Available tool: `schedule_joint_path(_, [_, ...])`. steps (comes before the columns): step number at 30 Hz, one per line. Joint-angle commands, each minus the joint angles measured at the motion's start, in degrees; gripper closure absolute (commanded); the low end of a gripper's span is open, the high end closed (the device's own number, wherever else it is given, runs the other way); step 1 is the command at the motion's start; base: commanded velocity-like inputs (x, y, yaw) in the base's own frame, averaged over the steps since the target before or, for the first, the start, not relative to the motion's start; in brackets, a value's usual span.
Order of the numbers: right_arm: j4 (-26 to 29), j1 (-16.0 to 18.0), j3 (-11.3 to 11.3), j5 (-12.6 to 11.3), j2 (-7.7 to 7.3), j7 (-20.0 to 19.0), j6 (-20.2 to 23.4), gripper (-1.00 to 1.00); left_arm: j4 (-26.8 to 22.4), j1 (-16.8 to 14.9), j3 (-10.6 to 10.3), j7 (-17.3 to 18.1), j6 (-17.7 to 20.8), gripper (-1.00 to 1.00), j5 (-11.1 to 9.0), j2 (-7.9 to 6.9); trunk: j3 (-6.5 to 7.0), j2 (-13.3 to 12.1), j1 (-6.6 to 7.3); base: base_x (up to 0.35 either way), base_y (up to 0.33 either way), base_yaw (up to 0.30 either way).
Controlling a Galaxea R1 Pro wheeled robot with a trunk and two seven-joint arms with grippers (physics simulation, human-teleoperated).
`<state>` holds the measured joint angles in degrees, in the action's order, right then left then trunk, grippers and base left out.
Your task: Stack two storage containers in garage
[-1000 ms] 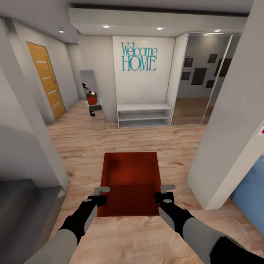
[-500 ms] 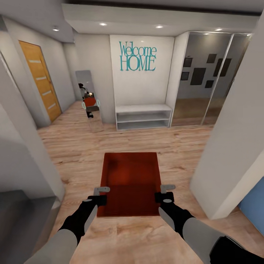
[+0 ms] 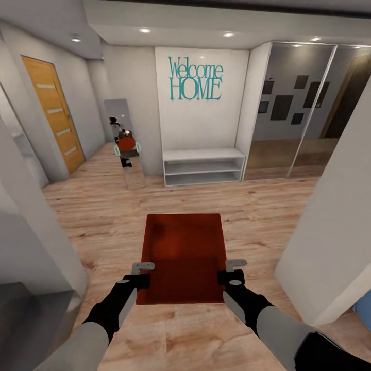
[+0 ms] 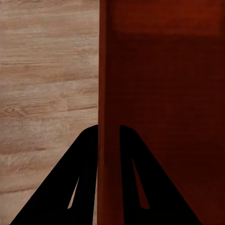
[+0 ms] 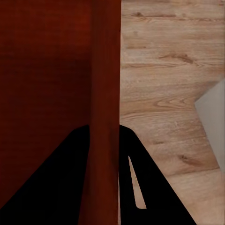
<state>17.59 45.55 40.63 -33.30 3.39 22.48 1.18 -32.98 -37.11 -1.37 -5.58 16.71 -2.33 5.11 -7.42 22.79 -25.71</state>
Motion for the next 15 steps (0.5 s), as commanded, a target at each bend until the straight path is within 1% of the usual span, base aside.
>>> schedule_joint_path(1, [-0.89, 0.06, 0.78, -1.42, -0.05, 0.64, 2.51, 1.00, -0.24, -0.06, -0.34, -0.66, -0.54, 1.00, 0.13, -0.03, -0.12, 0.12, -0.07, 0.323, 0.079, 0.000])
schedule_joint_path(15, [-0.89, 0.06, 0.83, -1.41, -0.05, 0.64, 2.51, 1.00, -0.24, -0.06, -0.30, -0.66, -0.54, 1.00, 0.13, -0.08, -0.12, 0.12, -0.07, 0.323, 0.079, 0.000])
